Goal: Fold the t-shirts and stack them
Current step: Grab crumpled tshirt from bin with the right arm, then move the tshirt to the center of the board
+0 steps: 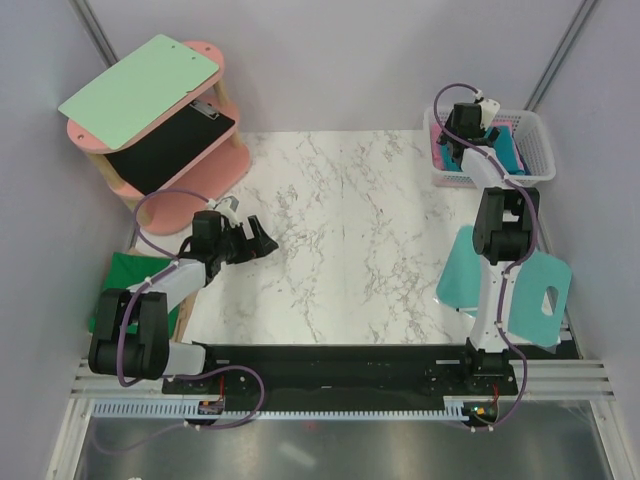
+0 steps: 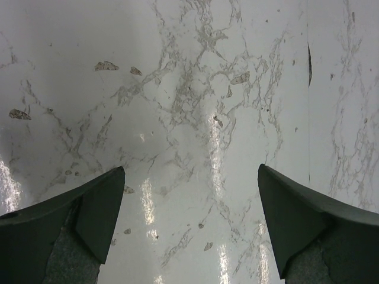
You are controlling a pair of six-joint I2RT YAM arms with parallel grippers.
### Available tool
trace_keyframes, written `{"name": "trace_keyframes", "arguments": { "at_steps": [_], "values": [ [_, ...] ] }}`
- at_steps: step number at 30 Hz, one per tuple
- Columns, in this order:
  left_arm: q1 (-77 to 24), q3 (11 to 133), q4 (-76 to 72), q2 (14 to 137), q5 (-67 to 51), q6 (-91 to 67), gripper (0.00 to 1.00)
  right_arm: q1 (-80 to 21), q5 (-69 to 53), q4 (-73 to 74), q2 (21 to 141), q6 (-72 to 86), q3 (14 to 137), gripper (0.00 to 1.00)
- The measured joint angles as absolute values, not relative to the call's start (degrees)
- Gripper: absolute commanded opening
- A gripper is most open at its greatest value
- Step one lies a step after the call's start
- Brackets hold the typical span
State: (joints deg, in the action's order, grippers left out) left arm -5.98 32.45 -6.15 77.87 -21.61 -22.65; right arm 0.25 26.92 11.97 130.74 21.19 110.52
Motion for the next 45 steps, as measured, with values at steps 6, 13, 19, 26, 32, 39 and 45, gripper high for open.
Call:
{"name": "trace_keyframes", "arguments": {
  "at_steps": [6, 13, 19, 26, 32, 39, 45],
  "values": [
    [-6.0, 32.4, -6.2, 78.4, -21.6, -22.7, 1.00, 2.8, 27.0, 14.8, 137.0, 20.5, 117.4, 0.79],
    [-6.0, 32.4, -5.9, 80.2, -21.5, -22.7, 1.00, 2.3, 27.0, 15.6, 139.8, 20.5, 120.0, 0.04],
    [-6.0, 32.4, -5.8, 80.2, -21.5, -22.6, 1.00, 2.2, 26.9, 15.9, 140.1, 21.0, 120.2, 0.00],
    [-6.0, 32.4, -5.8, 80.2, -21.5, -22.6, 0.99, 2.3, 26.3, 12.4, 135.3, 22.7, 112.7, 0.00],
    [-6.0, 32.4, -5.8, 80.3, -21.5, -22.6, 0.99, 2.2, 25.1, 8.6, 123.2, 24.0, 104.9, 0.00],
    [-6.0, 32.4, -5.8, 80.6, -21.5, -22.6, 1.00, 0.3, 24.1, 2.7, 104.9, 24.2, 98.0, 0.00],
    [-6.0, 32.4, -5.8, 80.6, -21.5, -22.6, 1.00, -9.5, 23.5, 1.3, 94.0, 21.3, 95.3, 0.00]
  ]
}}
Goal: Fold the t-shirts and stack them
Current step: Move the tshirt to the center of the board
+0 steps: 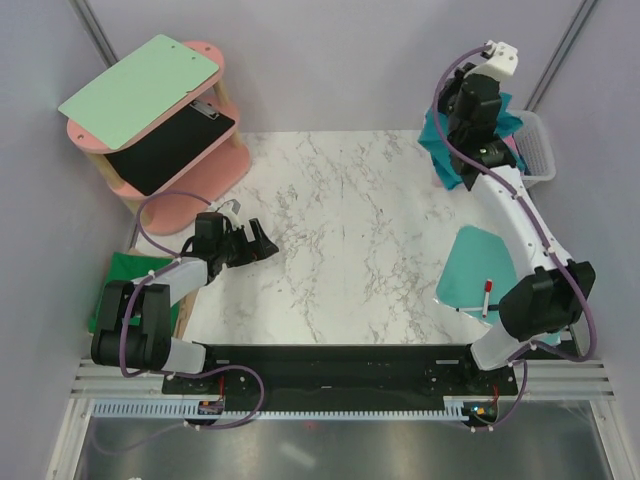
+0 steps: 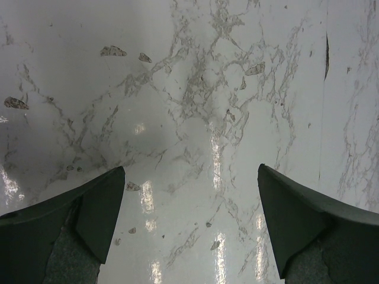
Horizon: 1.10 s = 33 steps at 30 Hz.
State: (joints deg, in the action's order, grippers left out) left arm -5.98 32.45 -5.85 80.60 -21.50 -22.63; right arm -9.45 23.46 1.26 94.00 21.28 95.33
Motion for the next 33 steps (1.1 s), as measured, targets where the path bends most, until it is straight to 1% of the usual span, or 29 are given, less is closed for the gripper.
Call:
{"name": "trace_keyframes", "arguments": {
  "at_steps": [6, 12, 19, 22, 23, 24, 27, 28, 29, 31, 33],
  "values": [
    [-6.0, 32.4, -5.9, 80.6, -21.3, -22.6, 1.00, -22.6, 19.8, 2.2, 88.0, 19.2, 95.2, 0.00],
    [-6.0, 32.4, -5.9, 80.5, -21.0, -22.6, 1.00, -27.4, 14.4, 4.3, 84.6, 19.5, 95.1, 0.00],
    [-6.0, 32.4, -5.8, 80.5, -20.8, -22.6, 1.00, -27.9, 5.8, 5.2, 80.5, 21.6, 95.2, 0.00],
    [-6.0, 32.4, -5.8, 80.5, -20.4, -22.6, 1.00, -28.0, 4.3, 5.1, 78.5, 21.8, 94.3, 0.00],
    [-6.0, 32.4, -5.8, 80.5, -20.4, -22.6, 1.00, -28.1, 4.8, 5.1, 77.6, 21.7, 93.3, 0.04],
    [-6.0, 32.4, -5.8, 80.5, -20.1, -22.6, 1.00, -28.0, 5.5, 4.7, 76.7, 21.6, 91.7, 0.07],
    [-6.0, 32.4, -5.8, 80.5, -20.0, -22.6, 1.00, -26.5, 7.2, 4.3, 75.8, 21.4, 86.3, 0.10],
    [-6.0, 32.4, -5.8, 80.5, -20.0, -22.6, 1.00, -25.4, 7.5, 3.9, 76.4, 21.3, 84.2, 0.09],
    [-6.0, 32.4, -5.8, 80.5, -20.0, -22.6, 1.00, -24.3, 7.6, 3.9, 77.9, 21.3, 82.3, 0.01],
    [-6.0, 32.4, -5.8, 80.5, -20.0, -22.6, 1.00, -22.5, 7.1, 3.4, 82.0, 21.3, 79.4, 0.00],
    [-6.0, 32.4, -5.8, 80.6, -20.0, -22.6, 1.00, -21.4, 5.2, 3.4, 88.6, 21.5, 76.8, 0.00]
  ]
}}
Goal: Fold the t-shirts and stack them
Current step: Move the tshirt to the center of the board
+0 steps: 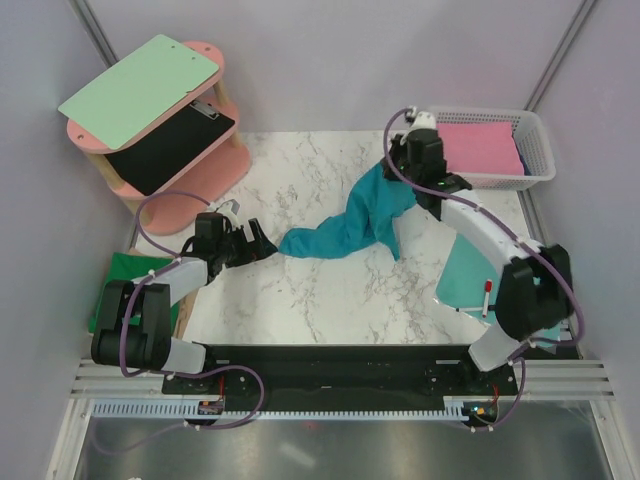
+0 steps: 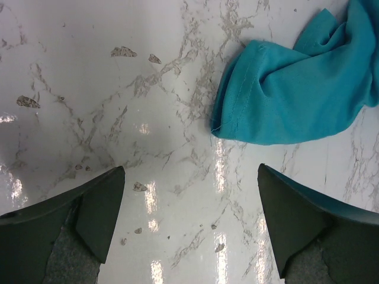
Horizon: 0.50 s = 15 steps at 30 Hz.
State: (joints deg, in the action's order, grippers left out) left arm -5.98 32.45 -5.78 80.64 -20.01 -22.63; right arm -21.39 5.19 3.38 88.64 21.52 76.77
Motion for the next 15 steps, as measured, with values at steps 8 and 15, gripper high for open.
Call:
{"name": "trace_keyframes", "arguments": {
  "at_steps": [8, 15],
  "values": [
    [-6.0, 32.4, -5.8, 80.9, -20.0, -22.7, 1.00, -30.0, -2.7, 8.7, 107.9, 21.3, 75.2, 0.24],
    [-8.2, 31.5, -8.0, 78.2, -20.4, -22.7, 1.00, -38.6, -9.6, 7.7, 107.5, 19.4, 77.1, 0.79]
  ]
}}
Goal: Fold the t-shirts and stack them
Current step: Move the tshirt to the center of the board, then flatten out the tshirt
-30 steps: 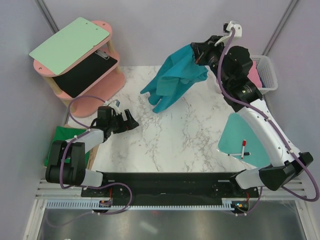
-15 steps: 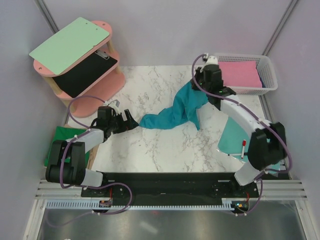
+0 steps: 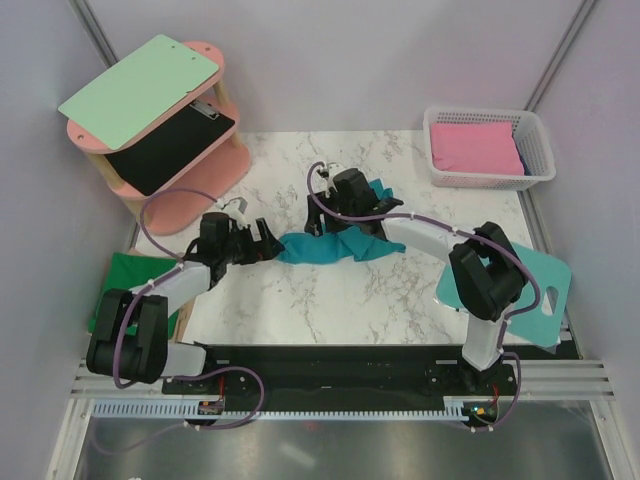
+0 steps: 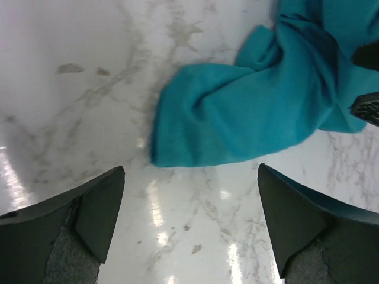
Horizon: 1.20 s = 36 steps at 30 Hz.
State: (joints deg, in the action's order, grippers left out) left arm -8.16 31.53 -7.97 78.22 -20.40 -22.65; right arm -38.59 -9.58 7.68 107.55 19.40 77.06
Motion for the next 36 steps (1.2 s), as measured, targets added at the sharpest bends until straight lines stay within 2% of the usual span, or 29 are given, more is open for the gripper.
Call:
{"name": "trace_keyframes", "arguments": {
  "at_steps": [5, 8, 13, 17, 24, 30, 33, 36],
  "values": [
    [-20.2, 33.5, -9.0, 76.0, -17.1, -22.7, 0.99, -36.7, -5.0, 7.6, 98.3, 19.1, 71.0, 0.77],
    [-29.1, 39.7, -7.7, 78.6, -12.1, -22.5, 0.99, -34.5, -0.1, 7.2, 90.7, 19.5, 67.2, 0.75],
    [-42.4, 56.4, -4.5, 91.0, 1.0, -20.0, 0.99, -28.2, 7.4, 6.8, 80.3, 21.4, 60.9, 0.73],
    [-49.4, 67.5, -0.6, 101.7, 10.9, -17.7, 0.99, -21.5, 10.4, 7.6, 76.8, 22.3, 57.1, 0.73],
    [-56.7, 86.8, 11.4, 118.6, 29.4, -12.1, 1.00, -17.6, 11.3, 9.6, 76.7, 22.3, 54.3, 0.72],
    [-59.7, 94.1, 19.0, 125.9, 44.7, -10.7, 1.00, -15.1, 12.5, 12.1, 76.6, 22.1, 53.0, 0.72],
    [-60.0, 95.2, 21.5, 127.2, 49.5, -10.6, 0.96, -15.0, 12.3, 12.6, 76.6, 22.2, 52.9, 0.72],
    [-60.3, 95.3, 23.9, 127.3, 52.6, -10.5, 0.88, -15.0, 11.7, 12.2, 76.6, 22.3, 52.9, 0.72]
  ]
}}
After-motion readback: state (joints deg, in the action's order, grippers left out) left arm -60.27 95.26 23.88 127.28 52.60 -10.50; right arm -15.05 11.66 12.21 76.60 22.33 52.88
